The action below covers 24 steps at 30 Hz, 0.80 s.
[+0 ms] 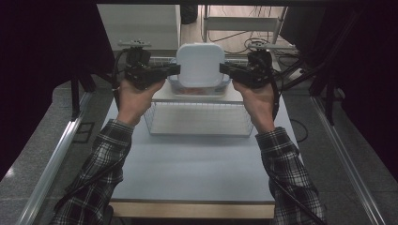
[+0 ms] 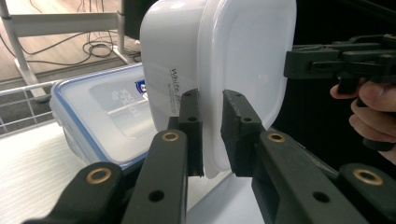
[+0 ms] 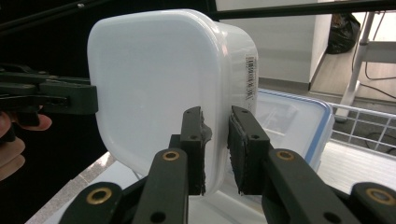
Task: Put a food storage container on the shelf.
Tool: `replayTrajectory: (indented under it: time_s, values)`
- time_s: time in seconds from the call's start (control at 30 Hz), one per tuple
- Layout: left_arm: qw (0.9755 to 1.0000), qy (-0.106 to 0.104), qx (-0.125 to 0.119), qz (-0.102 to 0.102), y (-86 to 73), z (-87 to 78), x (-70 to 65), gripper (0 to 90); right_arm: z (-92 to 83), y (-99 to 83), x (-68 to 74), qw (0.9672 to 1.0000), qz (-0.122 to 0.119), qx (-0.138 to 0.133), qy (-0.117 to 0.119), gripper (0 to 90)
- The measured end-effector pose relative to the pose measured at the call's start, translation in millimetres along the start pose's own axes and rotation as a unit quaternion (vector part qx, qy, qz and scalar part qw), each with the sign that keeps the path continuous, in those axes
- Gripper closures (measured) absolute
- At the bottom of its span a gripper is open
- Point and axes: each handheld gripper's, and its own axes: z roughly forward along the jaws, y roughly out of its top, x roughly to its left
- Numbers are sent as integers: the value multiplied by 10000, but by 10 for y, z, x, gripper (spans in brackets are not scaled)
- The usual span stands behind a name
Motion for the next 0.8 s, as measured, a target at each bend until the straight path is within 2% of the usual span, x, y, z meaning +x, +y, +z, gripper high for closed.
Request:
replayTrajectory:
  time_s: [0.17,0.3,0.53,0.8]
  values:
    - [10000,-15,-25,-23,25,37,32,768,62,8,-44,10000,79,9,-11,734]
    - [10000,28,-4,0,50,65,50,720,90,17,-49,9999,117,-43,19,711]
    - [9997,219,43,131,78,128,50,637,157,37,-23,9999,8,-110,-88,662]
    - [9990,372,140,195,93,220,86,618,237,55,-31,9997,4,-133,-192,606]
